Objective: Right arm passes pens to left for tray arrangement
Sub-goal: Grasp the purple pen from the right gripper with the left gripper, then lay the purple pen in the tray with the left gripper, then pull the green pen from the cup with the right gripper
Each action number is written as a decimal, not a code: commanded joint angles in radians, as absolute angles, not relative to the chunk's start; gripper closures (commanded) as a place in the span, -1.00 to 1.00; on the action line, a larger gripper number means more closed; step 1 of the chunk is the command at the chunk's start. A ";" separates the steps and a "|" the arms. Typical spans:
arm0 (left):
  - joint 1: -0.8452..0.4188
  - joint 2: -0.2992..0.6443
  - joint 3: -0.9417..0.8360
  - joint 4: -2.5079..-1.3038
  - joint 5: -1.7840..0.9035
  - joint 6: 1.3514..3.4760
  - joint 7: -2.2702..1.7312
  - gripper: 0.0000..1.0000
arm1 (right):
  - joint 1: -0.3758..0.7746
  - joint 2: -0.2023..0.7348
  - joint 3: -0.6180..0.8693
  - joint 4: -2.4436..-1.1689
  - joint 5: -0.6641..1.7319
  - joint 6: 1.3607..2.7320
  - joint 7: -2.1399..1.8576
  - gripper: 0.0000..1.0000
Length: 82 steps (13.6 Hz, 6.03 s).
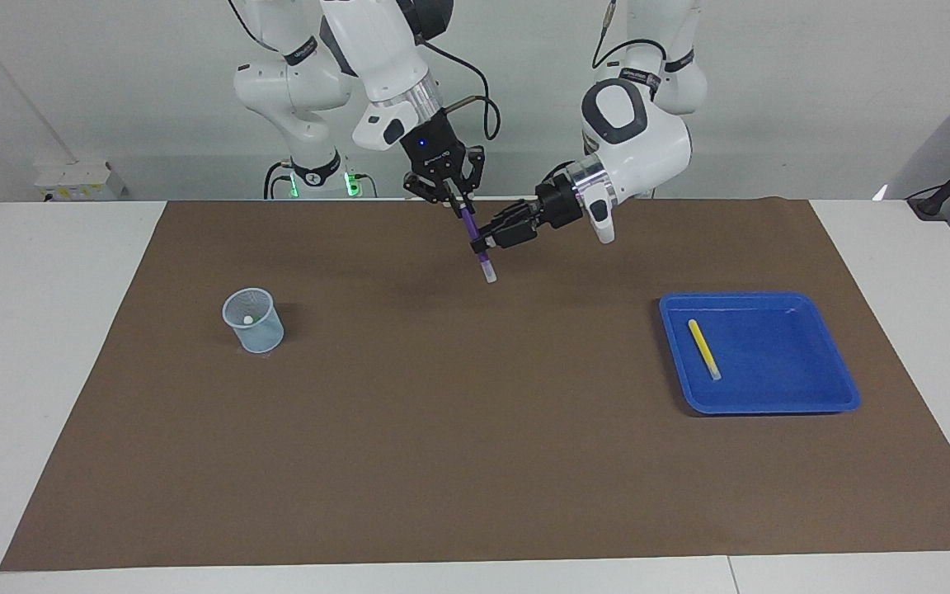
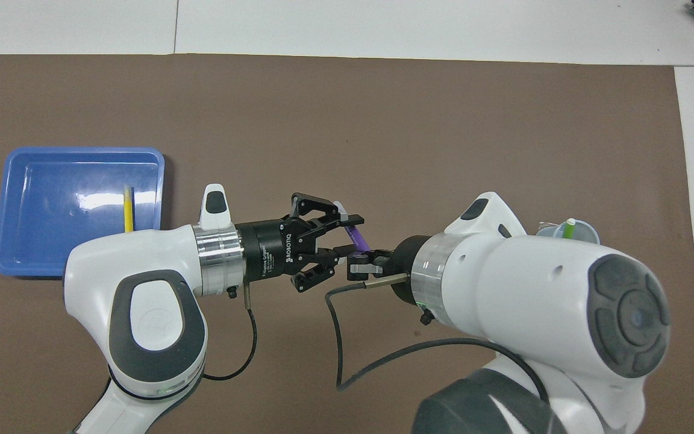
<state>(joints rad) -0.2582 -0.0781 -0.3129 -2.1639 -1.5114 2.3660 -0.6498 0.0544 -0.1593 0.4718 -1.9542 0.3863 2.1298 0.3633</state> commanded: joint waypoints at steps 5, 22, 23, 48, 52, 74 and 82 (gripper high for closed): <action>-0.316 -0.103 -0.305 -2.187 -1.536 2.445 -0.638 1.00 | 0.049 -0.184 0.471 -1.982 0.413 2.152 0.353 1.00; -0.302 -0.100 -0.301 -2.195 -1.344 2.425 -0.618 1.00 | -0.241 -0.173 0.466 -2.046 0.333 2.083 -0.054 -0.67; -0.299 -0.100 -0.301 -2.195 -1.282 2.410 -0.617 1.00 | -0.256 -0.155 0.466 -2.048 0.289 2.086 -0.073 -0.56; 0.210 -0.077 -0.293 -2.183 0.060 2.029 -0.071 1.00 | -0.512 0.060 0.466 -2.143 -0.020 2.197 -0.361 0.21; 0.300 0.014 -0.293 -2.160 0.135 2.106 0.008 1.00 | -0.512 0.060 0.466 -2.143 -0.020 2.195 -0.321 0.29; 0.397 0.270 -0.301 -2.102 0.146 2.353 0.005 -1.00 | -0.260 0.014 0.488 -1.686 0.308 1.885 0.438 1.00; 0.361 0.233 -0.343 -1.800 -0.110 1.887 -0.231 -1.00 | -0.062 -0.077 0.489 -1.914 0.419 2.311 0.869 1.00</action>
<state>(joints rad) 0.3820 0.2420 -0.3283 -1.8493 -0.0852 1.9715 -0.1176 -0.0935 -0.0179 0.4903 -1.8258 0.3868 2.2155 0.8033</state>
